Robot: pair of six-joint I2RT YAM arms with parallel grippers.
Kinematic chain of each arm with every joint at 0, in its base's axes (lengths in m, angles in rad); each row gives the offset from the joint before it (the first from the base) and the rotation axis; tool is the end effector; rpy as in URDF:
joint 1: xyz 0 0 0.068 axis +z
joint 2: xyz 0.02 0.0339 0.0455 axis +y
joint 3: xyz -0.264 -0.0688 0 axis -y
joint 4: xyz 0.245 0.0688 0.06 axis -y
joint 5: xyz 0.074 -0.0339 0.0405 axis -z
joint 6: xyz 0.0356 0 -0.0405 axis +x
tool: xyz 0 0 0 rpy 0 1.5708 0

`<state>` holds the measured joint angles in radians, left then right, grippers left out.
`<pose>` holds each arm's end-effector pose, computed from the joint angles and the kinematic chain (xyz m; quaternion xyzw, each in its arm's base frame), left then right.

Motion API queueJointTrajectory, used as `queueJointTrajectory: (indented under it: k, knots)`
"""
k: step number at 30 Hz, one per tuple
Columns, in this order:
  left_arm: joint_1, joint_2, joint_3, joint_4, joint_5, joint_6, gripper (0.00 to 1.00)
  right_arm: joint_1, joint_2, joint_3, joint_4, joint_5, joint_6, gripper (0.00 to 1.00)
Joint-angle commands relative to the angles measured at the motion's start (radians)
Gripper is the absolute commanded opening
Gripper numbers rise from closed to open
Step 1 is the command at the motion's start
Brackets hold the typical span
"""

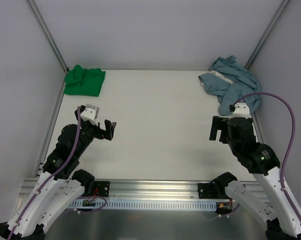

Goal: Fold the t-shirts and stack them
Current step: Put the neatly folded tshirt into the corner of the board with the left arm

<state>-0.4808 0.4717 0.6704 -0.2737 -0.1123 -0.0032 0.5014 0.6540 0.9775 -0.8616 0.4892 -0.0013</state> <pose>0.1102 -0.0530 0.3324 0.1361 0.7202 -0.1228 0.6691 0.1082 0.0402 0.3548 -0.0940 0.8470 -0.0855 0.5162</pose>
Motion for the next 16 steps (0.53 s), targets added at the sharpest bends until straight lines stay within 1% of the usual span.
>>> queueJointTrajectory:
  k: [1, 16]
  knots:
    - [0.004, -0.002, 0.008, 0.034, 0.0, 0.022, 0.99, 0.005, -0.007, -0.002, 0.065, 0.015, -0.002, 0.99]
    - [0.004, 0.002, 0.008, 0.03, -0.02, 0.023, 0.99, 0.003, -0.007, -0.007, 0.061, 0.022, -0.002, 1.0]
